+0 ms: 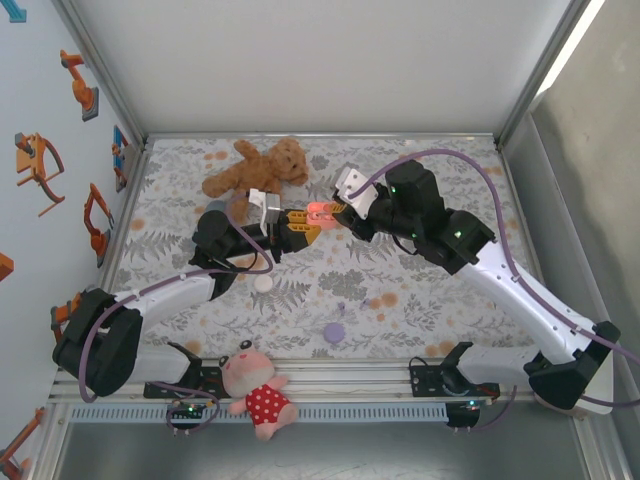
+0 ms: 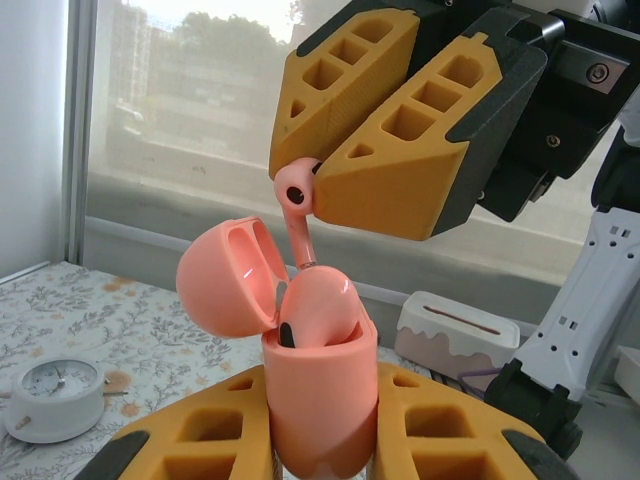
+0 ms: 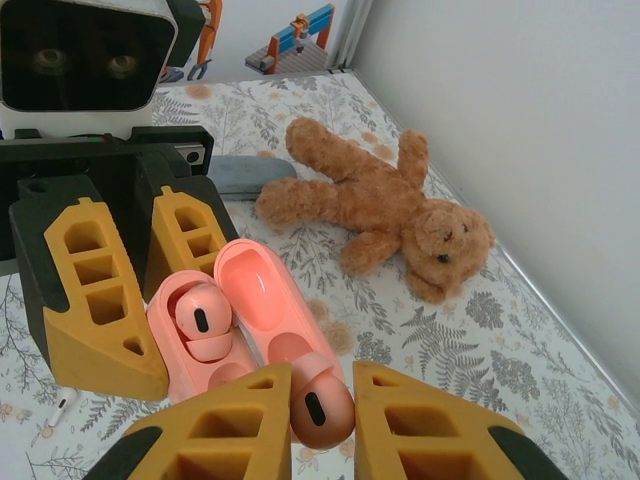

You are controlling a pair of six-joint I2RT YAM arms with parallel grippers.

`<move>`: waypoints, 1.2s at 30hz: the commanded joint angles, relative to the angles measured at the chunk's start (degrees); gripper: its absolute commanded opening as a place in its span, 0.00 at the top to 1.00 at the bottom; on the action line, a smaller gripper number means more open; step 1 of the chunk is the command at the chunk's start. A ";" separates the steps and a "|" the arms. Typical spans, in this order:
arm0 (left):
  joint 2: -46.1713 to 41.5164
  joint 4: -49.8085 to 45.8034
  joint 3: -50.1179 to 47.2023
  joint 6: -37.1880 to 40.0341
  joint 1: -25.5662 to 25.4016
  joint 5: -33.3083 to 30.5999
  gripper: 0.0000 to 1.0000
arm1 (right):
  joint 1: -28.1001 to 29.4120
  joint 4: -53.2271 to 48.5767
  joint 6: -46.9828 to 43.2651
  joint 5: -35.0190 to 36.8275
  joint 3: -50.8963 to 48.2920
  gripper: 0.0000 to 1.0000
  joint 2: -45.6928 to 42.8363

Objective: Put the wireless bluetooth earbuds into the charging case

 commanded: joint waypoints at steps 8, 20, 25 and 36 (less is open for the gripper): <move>-0.71 2.16 1.80 -0.50 -0.20 0.48 1.00 | 0.47 0.44 -0.62 -0.81 -1.01 0.82 -1.63; -1.05 2.17 1.63 -0.64 -0.19 0.54 1.00 | 0.50 1.75 -0.31 -0.58 -1.80 0.83 -1.23; -1.05 2.22 1.59 -0.67 -0.22 0.33 1.00 | 0.53 1.84 -0.22 -1.55 -1.86 0.83 -1.15; -1.15 2.51 1.70 -0.98 -0.20 0.26 1.00 | 0.54 2.10 -0.66 -1.86 -2.24 0.82 -1.14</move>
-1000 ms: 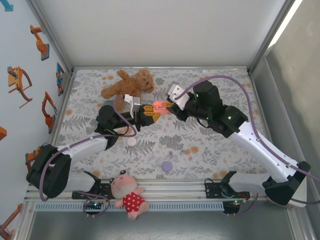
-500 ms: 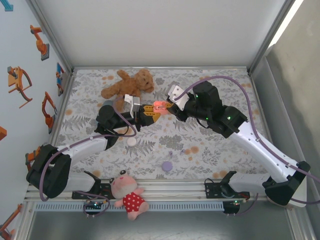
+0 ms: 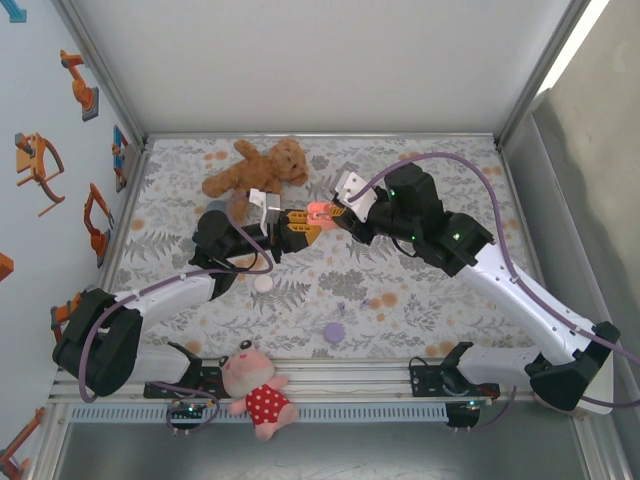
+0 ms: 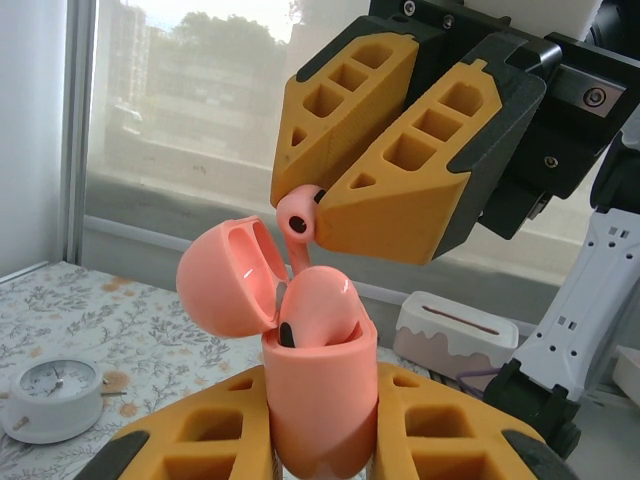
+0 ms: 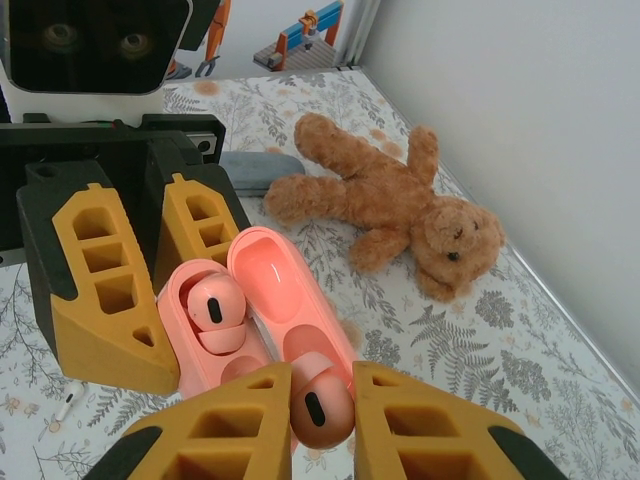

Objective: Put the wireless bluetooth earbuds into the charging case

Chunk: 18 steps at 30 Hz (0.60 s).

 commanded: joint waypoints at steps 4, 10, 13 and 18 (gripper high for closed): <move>-1.08 2.51 1.73 -0.79 -0.17 0.04 1.00 | 0.43 0.42 -0.58 -2.97 -0.42 0.82 -0.69; -1.02 2.52 1.86 -0.81 -0.20 -0.29 1.00 | 0.42 -0.04 0.12 -4.37 -0.56 0.75 -1.17; -0.82 2.80 1.91 -0.89 -0.19 -0.29 1.00 | 0.47 -0.22 0.39 -4.90 -0.38 0.72 -1.23; -0.50 3.57 1.95 -1.19 -0.18 -0.29 1.00 | 0.47 -0.44 0.33 -4.31 0.14 0.70 -1.18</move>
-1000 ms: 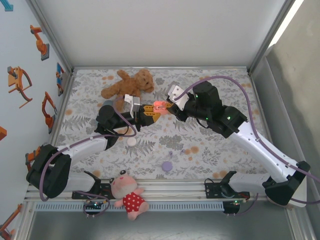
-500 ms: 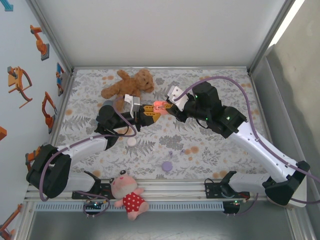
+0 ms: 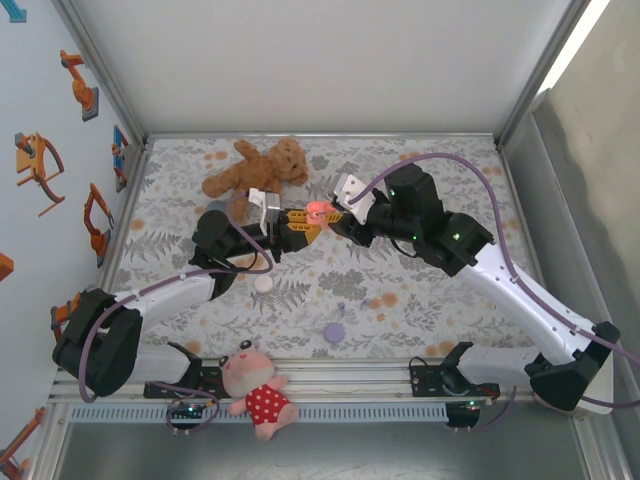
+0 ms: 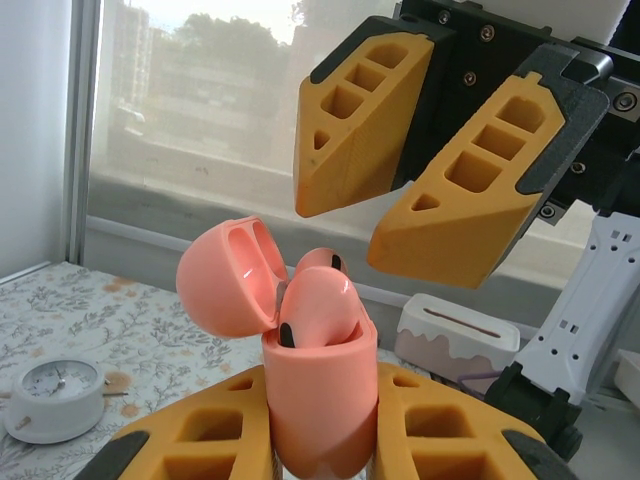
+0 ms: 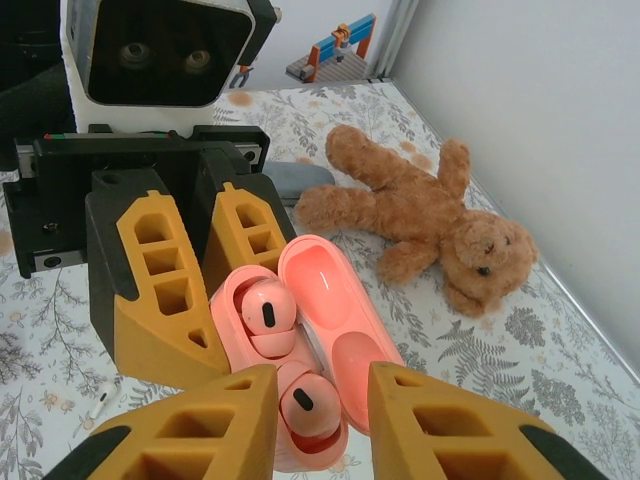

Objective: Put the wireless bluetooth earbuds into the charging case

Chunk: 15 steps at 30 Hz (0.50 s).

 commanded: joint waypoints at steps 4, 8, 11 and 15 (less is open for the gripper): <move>-0.15 3.50 1.94 -0.97 -0.15 -0.04 1.00 | 0.41 0.17 1.48 0.10 1.64 0.62 -1.14; -0.06 3.99 1.95 -1.00 -0.21 -0.23 1.00 | 0.46 1.11 4.25 1.87 3.99 0.53 -1.70; -0.12 4.38 1.85 -0.98 -0.22 -0.74 1.00 | 0.38 2.80 7.36 4.19 4.28 0.45 -3.00; -0.35 4.88 1.84 -0.94 -0.20 -1.44 1.00 | -0.30 5.69 12.19 5.78 3.39 0.27 -5.07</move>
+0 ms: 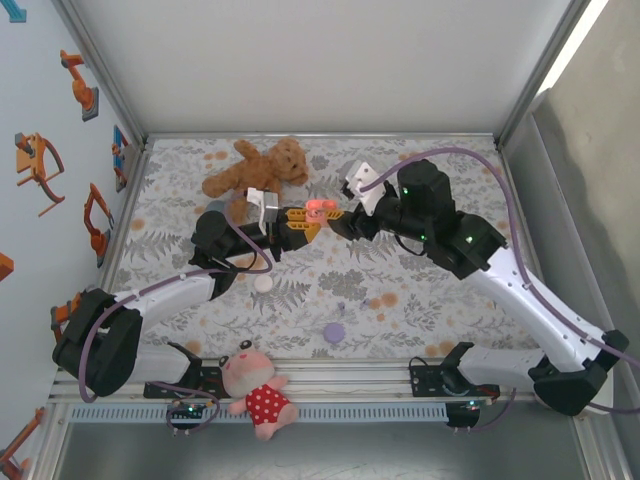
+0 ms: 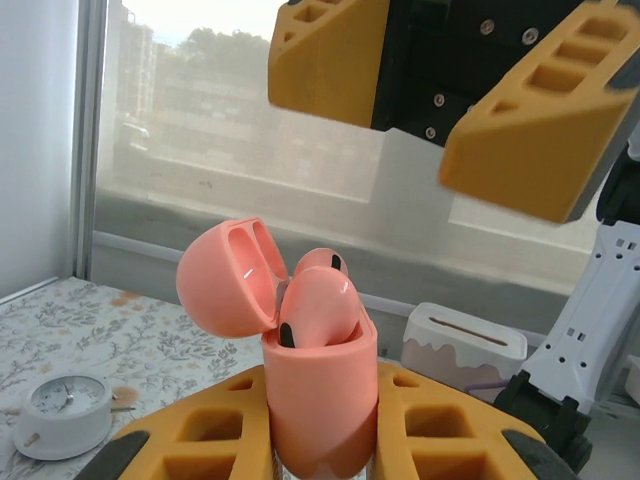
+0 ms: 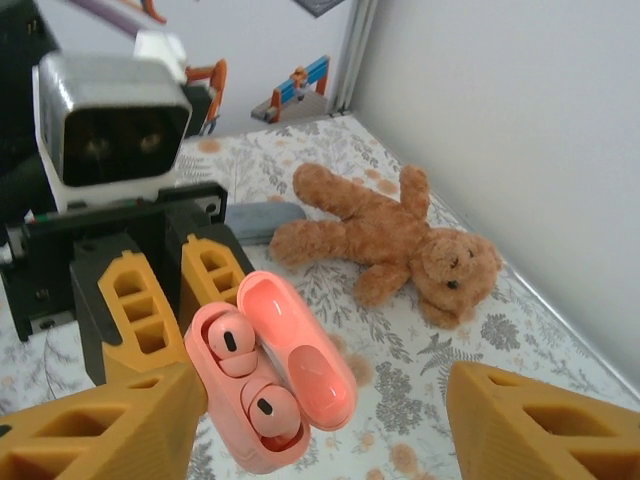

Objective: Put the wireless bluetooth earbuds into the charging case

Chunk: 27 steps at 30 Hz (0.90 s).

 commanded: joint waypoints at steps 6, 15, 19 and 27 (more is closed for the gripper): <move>-1.05 4.59 1.50 -0.97 -0.22 -1.96 1.00 | -6.09 7.91 16.76 -1.84 -1.14 0.07 -4.16; -2.92 4.74 0.40 -0.88 0.05 -3.04 1.00 | -13.37 13.25 29.53 -11.38 -5.49 0.00 -3.92; -3.35 5.62 -0.21 -1.01 0.31 -3.28 1.00 | -14.00 15.02 32.87 -15.07 -6.49 0.00 -2.55; -4.48 7.71 -1.36 -1.82 1.43 -3.46 1.00 | -14.10 19.42 38.42 -21.42 -8.20 0.00 0.49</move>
